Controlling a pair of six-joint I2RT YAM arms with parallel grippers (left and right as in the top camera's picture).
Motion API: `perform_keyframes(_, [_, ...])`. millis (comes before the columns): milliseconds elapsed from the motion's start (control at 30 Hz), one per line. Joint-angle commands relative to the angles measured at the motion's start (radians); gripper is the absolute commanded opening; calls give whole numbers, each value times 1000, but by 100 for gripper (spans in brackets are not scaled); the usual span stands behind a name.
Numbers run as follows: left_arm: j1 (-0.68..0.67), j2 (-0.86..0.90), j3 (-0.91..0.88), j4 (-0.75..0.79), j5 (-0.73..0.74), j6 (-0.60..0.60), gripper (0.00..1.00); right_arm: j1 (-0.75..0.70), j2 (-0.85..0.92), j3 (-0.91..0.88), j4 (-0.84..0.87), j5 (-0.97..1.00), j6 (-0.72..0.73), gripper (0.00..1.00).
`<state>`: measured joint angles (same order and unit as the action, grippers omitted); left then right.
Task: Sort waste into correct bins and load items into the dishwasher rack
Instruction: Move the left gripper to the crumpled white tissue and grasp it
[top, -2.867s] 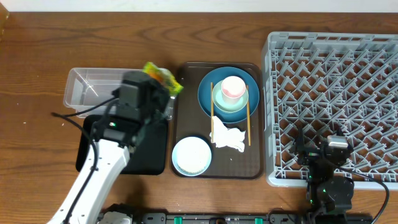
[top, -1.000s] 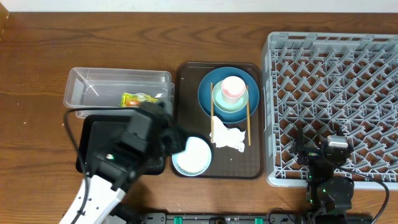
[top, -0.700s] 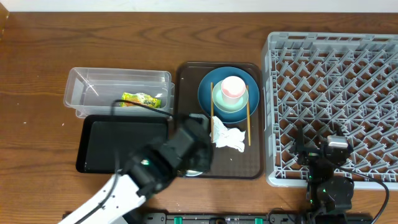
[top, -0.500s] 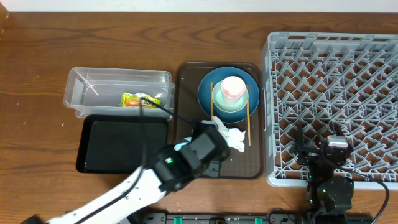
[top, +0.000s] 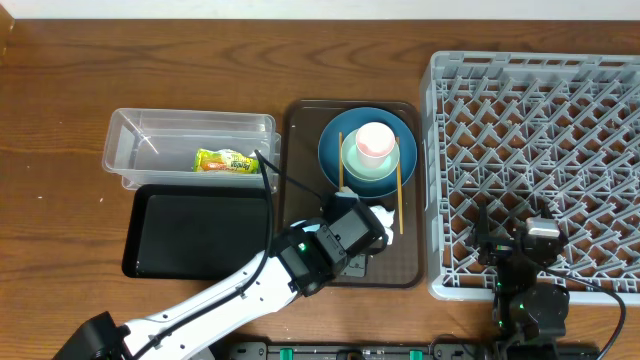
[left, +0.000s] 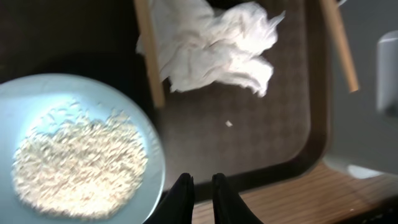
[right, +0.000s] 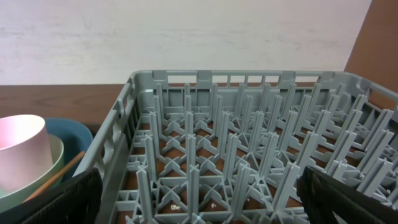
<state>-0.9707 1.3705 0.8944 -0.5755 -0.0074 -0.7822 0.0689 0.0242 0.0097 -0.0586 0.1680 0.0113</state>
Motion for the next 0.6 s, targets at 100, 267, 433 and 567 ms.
perform_keyframes(100, [-4,5,8,55,-24,-5,13,11,0,-4,-1,0,10,99])
perform_keyframes(267, [-4,32,8,109,-41,-5,9,11,0,-4,-1,0,10,99])
perform_keyframes(433, [-4,109,8,150,-60,-5,9,11,0,-4,-1,0,10,99])
perform_keyframes(567, [-4,164,8,154,-112,-4,6,11,0,-4,-1,0,10,99])
